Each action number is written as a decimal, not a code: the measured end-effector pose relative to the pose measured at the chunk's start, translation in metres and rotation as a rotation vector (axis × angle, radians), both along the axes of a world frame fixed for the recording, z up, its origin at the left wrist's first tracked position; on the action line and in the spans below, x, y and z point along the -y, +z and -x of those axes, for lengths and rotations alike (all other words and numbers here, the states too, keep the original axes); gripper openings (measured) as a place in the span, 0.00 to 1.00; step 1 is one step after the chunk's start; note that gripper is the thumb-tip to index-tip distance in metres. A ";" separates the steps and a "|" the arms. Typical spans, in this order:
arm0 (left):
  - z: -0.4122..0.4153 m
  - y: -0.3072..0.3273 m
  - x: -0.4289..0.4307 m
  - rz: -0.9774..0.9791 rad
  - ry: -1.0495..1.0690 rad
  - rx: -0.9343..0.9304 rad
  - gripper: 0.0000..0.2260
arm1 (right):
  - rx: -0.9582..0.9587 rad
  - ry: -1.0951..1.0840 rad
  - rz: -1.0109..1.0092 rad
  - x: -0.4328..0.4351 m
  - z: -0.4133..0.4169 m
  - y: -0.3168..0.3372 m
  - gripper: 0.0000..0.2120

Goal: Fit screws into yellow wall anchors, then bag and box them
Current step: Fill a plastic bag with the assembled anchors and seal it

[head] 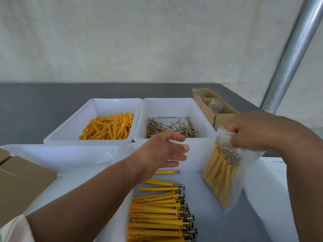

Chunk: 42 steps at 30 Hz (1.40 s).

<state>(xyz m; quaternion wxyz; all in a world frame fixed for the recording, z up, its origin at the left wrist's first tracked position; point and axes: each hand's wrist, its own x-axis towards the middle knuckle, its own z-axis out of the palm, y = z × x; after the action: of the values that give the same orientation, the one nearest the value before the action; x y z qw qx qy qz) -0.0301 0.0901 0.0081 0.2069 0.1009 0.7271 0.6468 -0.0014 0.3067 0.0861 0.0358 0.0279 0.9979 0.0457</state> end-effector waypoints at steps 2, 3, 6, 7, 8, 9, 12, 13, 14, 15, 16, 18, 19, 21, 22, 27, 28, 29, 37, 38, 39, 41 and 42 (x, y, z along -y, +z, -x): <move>0.000 0.000 0.000 0.004 0.004 -0.001 0.12 | 0.014 -0.044 0.004 -0.002 0.000 0.002 0.11; 0.000 0.000 0.001 0.004 0.008 -0.002 0.12 | 0.018 -0.057 -0.015 -0.004 0.000 0.003 0.10; 0.001 0.000 0.001 0.006 0.013 -0.002 0.11 | 0.039 -0.097 -0.099 -0.009 -0.002 0.006 0.10; 0.001 0.000 0.001 0.008 0.013 -0.001 0.11 | 0.047 -0.118 -0.108 -0.011 -0.003 0.006 0.08; 0.001 0.000 0.002 0.010 0.012 0.001 0.11 | 0.055 -0.146 -0.105 -0.013 -0.003 0.006 0.05; 0.001 0.000 0.002 0.012 0.012 0.002 0.11 | 0.056 -0.177 -0.094 -0.015 -0.003 0.005 0.03; 0.001 0.000 0.001 0.020 0.014 -0.001 0.11 | 0.031 -0.233 -0.066 -0.020 -0.001 0.002 0.06; 0.001 0.000 0.002 0.021 0.015 -0.002 0.11 | 0.016 -0.236 -0.060 -0.021 0.000 0.001 0.07; 0.001 0.001 0.002 0.021 0.017 -0.004 0.11 | -0.004 -0.238 -0.047 -0.020 0.001 0.000 0.09; 0.000 0.001 0.002 0.020 0.018 -0.004 0.11 | -0.032 -0.244 -0.027 -0.020 0.002 0.000 0.11; 0.000 0.001 0.003 0.019 0.020 -0.002 0.11 | -0.062 -0.250 -0.009 -0.019 0.003 -0.001 0.14; 0.000 0.001 0.003 0.016 0.022 -0.001 0.11 | -0.129 -0.251 0.004 -0.016 0.005 -0.003 0.18; 0.000 0.002 0.003 0.016 0.023 0.000 0.11 | -0.168 -0.242 0.006 -0.014 0.006 -0.003 0.18; 0.000 0.003 0.002 0.016 0.027 0.002 0.11 | -0.249 -0.217 0.027 -0.009 0.007 -0.004 0.16; -0.001 0.004 0.002 0.015 0.032 0.005 0.11 | -0.289 -0.200 0.032 -0.006 0.007 -0.005 0.14; -0.004 0.014 0.002 -0.043 0.086 0.008 0.10 | -0.427 -0.120 0.015 0.013 0.005 -0.003 0.09; -0.004 0.018 0.003 -0.065 0.104 0.008 0.09 | -0.424 -0.099 0.018 0.018 0.004 -0.003 0.08; -0.004 0.022 0.003 -0.086 0.124 0.007 0.09 | -0.416 -0.074 0.019 0.023 0.004 -0.003 0.07; -0.012 0.058 0.029 -0.121 0.220 -0.077 0.08 | -0.401 0.160 -0.051 0.088 0.000 -0.012 0.04; -0.013 0.060 0.037 -0.117 0.237 -0.085 0.09 | -0.401 0.191 -0.060 0.097 0.002 -0.015 0.04; -0.013 0.061 0.047 -0.114 0.256 -0.091 0.09 | -0.398 0.216 -0.071 0.105 0.004 -0.018 0.04; -0.014 0.061 0.068 -0.104 0.306 -0.098 0.08 | -0.381 0.255 -0.062 0.119 0.011 -0.024 0.08; -0.014 0.061 0.080 -0.089 0.334 -0.098 0.08 | -0.375 0.281 -0.038 0.125 0.014 -0.028 0.11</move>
<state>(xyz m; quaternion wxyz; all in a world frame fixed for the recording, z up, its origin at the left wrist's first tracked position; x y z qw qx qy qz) -0.0163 0.0105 0.0689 0.0563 0.0189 0.7136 0.6980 -0.0157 0.1814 0.0583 -0.1573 -0.1025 0.9802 0.0631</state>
